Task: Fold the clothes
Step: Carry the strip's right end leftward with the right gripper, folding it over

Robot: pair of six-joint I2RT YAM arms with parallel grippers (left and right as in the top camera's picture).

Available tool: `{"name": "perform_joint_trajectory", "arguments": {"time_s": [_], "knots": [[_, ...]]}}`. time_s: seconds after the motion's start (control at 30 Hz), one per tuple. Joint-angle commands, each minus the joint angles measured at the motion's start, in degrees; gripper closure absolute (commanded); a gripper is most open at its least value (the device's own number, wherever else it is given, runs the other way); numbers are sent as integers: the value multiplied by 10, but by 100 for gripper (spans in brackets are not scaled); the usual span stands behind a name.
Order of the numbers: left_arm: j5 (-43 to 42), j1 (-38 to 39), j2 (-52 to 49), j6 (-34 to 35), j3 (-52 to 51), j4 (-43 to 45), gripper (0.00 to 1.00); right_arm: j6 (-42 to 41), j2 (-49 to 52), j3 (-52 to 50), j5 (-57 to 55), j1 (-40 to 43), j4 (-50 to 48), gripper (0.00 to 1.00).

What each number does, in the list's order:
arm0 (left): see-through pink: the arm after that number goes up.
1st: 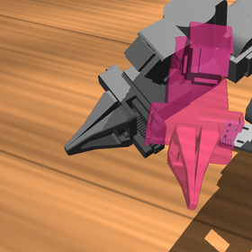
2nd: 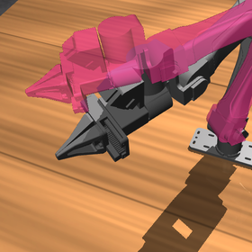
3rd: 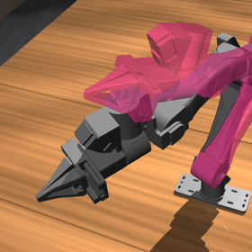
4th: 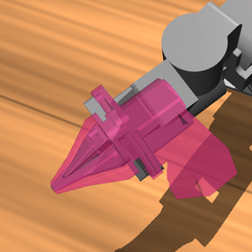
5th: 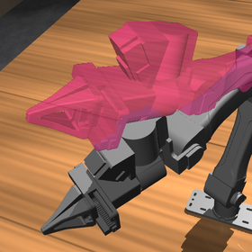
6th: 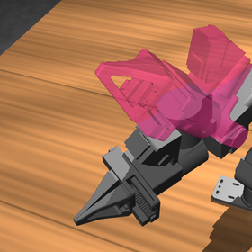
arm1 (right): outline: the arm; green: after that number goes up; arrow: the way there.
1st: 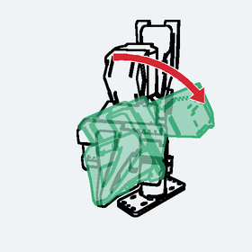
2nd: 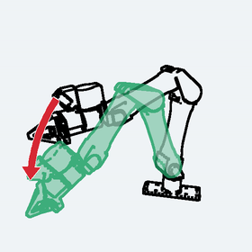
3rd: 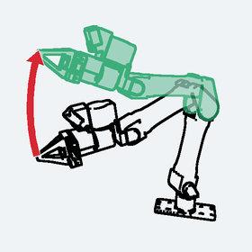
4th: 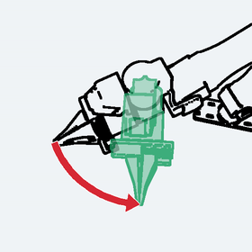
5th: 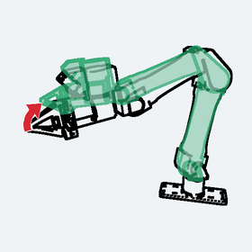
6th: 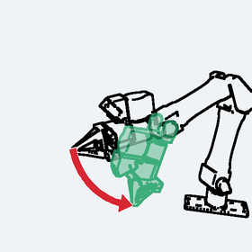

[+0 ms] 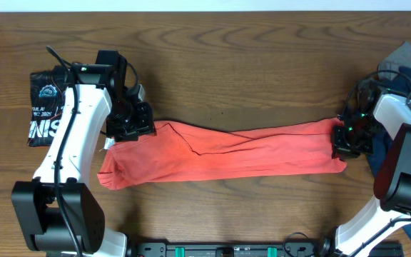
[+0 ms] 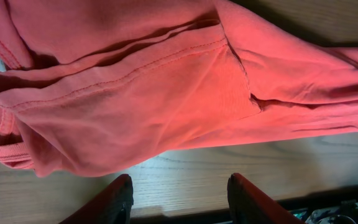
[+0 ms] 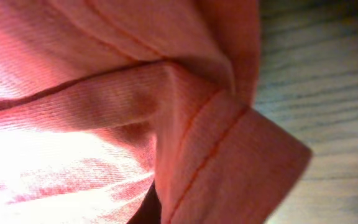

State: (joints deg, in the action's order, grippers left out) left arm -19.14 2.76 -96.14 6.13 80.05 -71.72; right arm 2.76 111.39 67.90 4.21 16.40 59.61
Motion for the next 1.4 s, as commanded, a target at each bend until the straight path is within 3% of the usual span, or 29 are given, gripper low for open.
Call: {"name": "perform_joint_trajectory", "arguments": {"time_s": [0.0,0.27,0.53,1.0,1.37], "knots": [[12,-2,0,-5,-1,-5,49,3,25,29,-3,1,-1,99],[33,-21,0,-4,-1,-14,48,3,-51,126,-3,-22,76,99],[33,-24,0,-3,-1,-10,44,-18,-124,126,-1,-155,112,99],[33,-24,0,-3,-1,-11,42,-179,-66,125,0,-445,50,99],[33,-24,0,-3,-1,-10,42,-228,-1,125,34,-561,4,99]]}}
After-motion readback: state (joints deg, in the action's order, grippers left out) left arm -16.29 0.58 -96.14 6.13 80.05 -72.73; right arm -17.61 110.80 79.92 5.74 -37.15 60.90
